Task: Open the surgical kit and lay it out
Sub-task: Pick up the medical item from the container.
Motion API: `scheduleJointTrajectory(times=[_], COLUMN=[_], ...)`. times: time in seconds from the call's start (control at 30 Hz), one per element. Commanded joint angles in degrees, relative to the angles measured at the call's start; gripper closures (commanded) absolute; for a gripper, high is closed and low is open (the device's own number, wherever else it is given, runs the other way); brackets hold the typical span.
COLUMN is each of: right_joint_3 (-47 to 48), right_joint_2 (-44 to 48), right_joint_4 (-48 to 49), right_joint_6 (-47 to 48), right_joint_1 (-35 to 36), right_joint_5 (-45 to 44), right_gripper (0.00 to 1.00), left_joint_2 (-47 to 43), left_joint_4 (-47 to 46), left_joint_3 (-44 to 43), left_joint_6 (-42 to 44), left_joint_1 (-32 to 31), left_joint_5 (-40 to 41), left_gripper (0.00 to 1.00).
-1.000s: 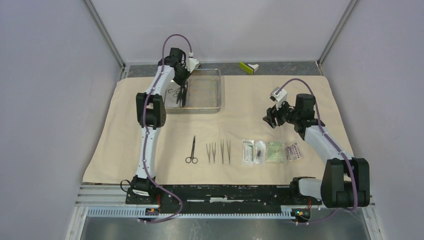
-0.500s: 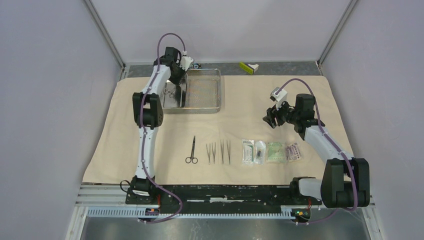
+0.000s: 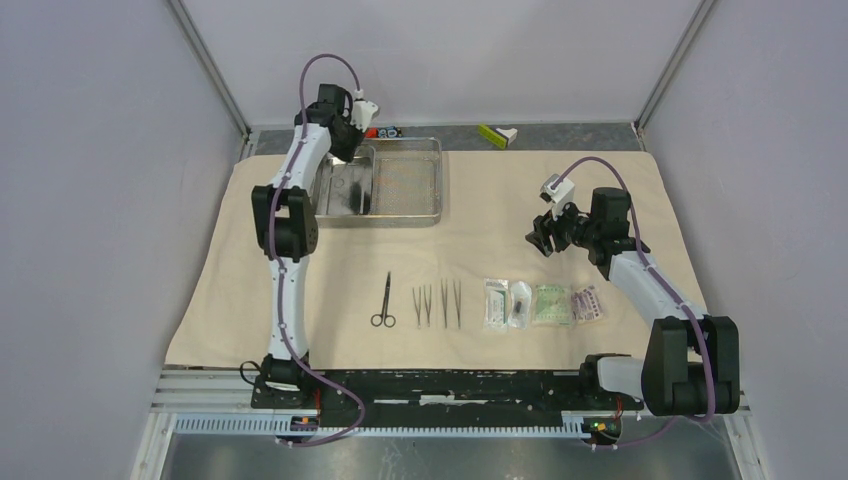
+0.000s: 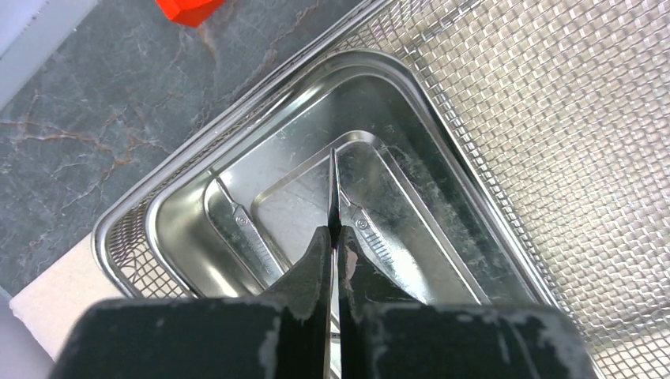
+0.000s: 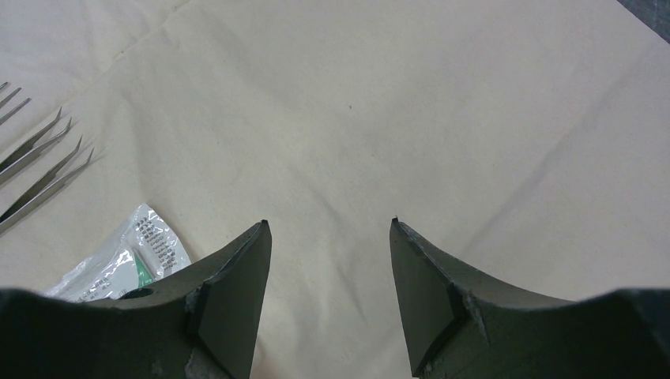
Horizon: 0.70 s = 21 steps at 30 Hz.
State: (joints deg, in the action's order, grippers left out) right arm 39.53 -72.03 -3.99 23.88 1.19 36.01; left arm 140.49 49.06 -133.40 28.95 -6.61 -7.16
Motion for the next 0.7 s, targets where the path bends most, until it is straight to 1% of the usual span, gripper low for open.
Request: scheduleJointTrajectory(times=[0.0, 0.2, 0.27, 0.37, 0.47, 0.67], right_joint_3=[1.29, 2.19, 2.71, 4.45, 6.49, 7.68], right_joint_2=[0.49, -0.51, -0.73, -1.45, -2.22, -2.72], right_joint_4=[1.18, 2.31, 3.46, 3.51, 3.03, 3.57], right_joint_6=[0.12, -2.29, -3.95, -4.81, -4.87, -6.37], right_joint_1=[-0.29, -0.27, -0.01, 0.86, 1.44, 2.14], right_joint_5=[0.99, 2.71, 3.76, 4.02, 3.81, 4.24], right_gripper=[0.36, 0.37, 0.38, 0.39, 0.39, 0.4], left_joint_2=[-5.29, -10.14, -12.81, -18.31, -24.85, -40.85], left_joint_4=[-1.85, -1.29, -1.2, -1.33, -2.84, -8.4], left_joint_3=[-0.02, 2.31, 4.03, 9.0, 17.54, 36.78], left_joint_6=[-2.63, -6.37, -9.17, -14.22, -18.81, -23.94], left_joint_1=[0.02, -0.01, -0.02, -0.07, -0.16, -1.47], left_joint_5=[-2.07, -5.54, -5.97, -5.92, -3.74, 2.07], left_gripper=[0.98, 0.98, 0.98, 0.98, 0.98, 0.98])
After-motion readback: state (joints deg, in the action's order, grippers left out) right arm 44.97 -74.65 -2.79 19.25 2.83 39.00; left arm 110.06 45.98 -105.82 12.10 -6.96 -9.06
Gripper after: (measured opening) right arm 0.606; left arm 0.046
